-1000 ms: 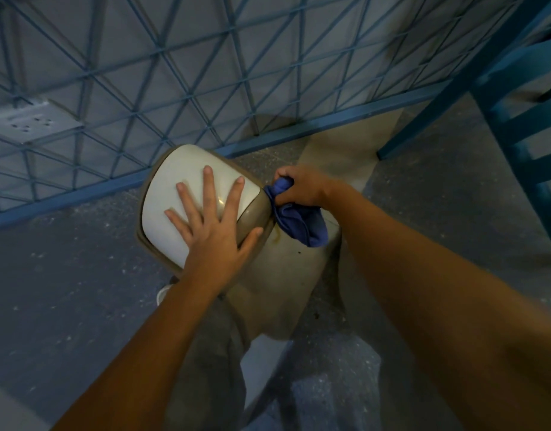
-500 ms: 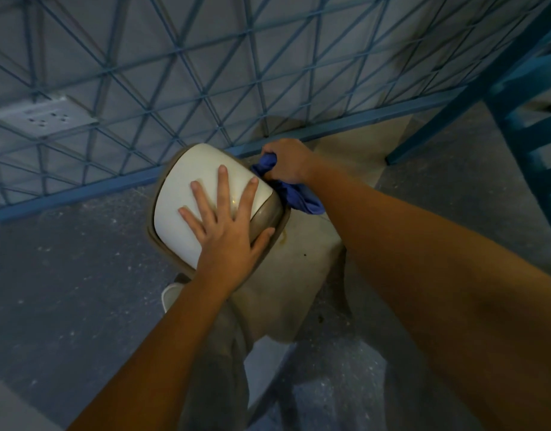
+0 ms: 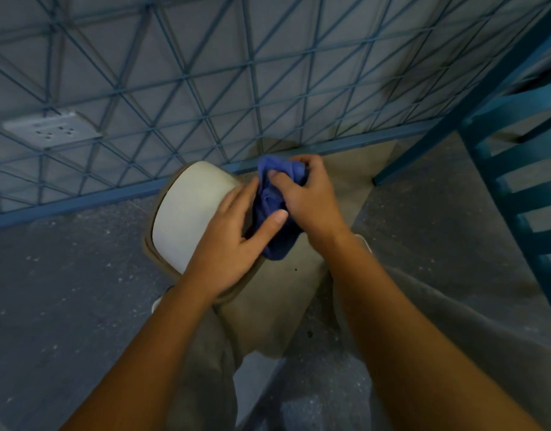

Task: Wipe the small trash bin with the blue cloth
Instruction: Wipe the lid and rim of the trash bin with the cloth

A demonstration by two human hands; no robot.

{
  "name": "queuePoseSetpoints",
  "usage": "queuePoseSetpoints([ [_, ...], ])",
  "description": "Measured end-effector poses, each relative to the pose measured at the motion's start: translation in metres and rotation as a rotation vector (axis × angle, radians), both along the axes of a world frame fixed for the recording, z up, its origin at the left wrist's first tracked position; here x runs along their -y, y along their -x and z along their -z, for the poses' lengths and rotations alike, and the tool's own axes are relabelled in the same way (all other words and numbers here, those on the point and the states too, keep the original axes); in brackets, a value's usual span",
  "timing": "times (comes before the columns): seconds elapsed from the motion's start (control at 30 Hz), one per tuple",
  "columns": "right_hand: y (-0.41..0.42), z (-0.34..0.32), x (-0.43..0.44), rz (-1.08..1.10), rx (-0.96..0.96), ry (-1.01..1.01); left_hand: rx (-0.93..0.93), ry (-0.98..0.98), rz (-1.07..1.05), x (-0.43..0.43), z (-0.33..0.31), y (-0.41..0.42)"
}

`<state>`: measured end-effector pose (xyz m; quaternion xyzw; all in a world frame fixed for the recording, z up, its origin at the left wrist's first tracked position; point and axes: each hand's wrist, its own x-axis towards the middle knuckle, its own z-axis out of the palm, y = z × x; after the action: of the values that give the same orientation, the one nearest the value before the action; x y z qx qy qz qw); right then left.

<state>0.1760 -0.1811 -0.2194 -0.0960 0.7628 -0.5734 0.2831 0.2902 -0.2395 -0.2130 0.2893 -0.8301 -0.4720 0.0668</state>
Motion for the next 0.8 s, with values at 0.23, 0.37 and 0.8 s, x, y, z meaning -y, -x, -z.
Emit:
queuePoseSetpoints([
  [0.23, -0.041, -0.029, 0.008, -0.008, 0.513, 0.305, -0.127, -0.258, -0.162, 0.012, -0.013, -0.018],
  [0.37, -0.08, -0.019, 0.003, 0.069, 0.184, -0.073, -0.231, -0.344, -0.517, 0.031, -0.019, -0.028],
  [0.8, -0.08, 0.03, 0.028, -0.065, 0.01, -0.274, -0.201, -0.585, -0.884, 0.088, 0.002, -0.073],
])
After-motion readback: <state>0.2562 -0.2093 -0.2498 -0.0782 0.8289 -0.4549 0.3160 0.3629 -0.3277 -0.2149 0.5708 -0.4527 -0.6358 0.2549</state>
